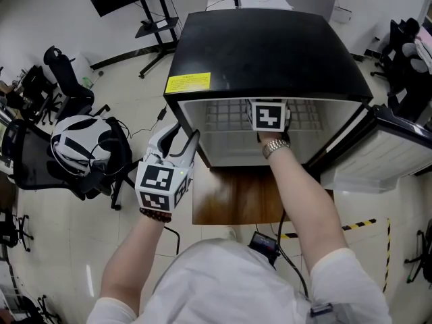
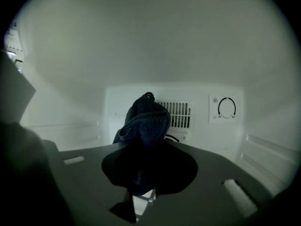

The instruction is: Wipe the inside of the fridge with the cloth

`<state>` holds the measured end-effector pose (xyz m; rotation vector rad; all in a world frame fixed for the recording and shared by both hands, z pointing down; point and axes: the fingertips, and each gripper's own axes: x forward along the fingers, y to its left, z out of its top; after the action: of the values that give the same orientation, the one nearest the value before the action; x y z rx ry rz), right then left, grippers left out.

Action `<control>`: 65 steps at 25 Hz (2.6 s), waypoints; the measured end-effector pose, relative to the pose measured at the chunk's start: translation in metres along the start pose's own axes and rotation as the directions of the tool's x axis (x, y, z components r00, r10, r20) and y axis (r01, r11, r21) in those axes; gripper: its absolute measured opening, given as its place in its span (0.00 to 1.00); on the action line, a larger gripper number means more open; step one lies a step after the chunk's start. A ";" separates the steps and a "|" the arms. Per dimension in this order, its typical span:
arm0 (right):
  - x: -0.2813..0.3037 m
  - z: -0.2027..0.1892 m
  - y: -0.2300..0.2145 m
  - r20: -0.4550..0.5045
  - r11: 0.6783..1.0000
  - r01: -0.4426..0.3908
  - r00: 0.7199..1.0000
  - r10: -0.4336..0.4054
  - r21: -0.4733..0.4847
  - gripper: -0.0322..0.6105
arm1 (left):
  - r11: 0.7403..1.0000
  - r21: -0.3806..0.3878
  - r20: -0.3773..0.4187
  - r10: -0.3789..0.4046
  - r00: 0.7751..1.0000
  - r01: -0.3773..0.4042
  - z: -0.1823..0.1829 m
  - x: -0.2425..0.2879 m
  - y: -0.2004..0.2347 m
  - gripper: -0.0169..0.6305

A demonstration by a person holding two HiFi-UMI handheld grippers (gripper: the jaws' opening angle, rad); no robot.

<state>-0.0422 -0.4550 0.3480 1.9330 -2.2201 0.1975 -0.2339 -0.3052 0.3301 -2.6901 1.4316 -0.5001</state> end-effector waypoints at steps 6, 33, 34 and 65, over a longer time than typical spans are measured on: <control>-0.006 -0.005 -0.020 -0.011 0.999 0.034 0.999 -0.034 0.005 0.16 | 1.000 -0.015 0.001 0.009 1.000 -0.009 0.000 0.001 0.000 0.29; -0.032 -0.022 -0.121 -0.053 0.981 0.187 0.982 -0.184 0.059 0.16 | 0.997 -0.044 -0.010 0.059 0.998 -0.059 0.000 0.003 0.001 0.29; -0.033 -0.022 -0.123 -0.054 0.980 0.192 0.980 -0.189 0.058 0.16 | 0.997 -0.044 -0.011 0.061 0.998 -0.062 0.000 0.003 0.001 0.29; -0.064 0.005 0.032 0.017 0.993 -0.094 0.995 0.096 -0.064 0.16 | 0.997 -0.076 0.033 0.017 0.999 -0.014 0.002 0.002 -0.001 0.29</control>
<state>-0.0655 -0.3895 0.3293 1.8068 -2.3042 0.1200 -0.2315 -0.3068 0.3287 -2.7294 1.4910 -0.4055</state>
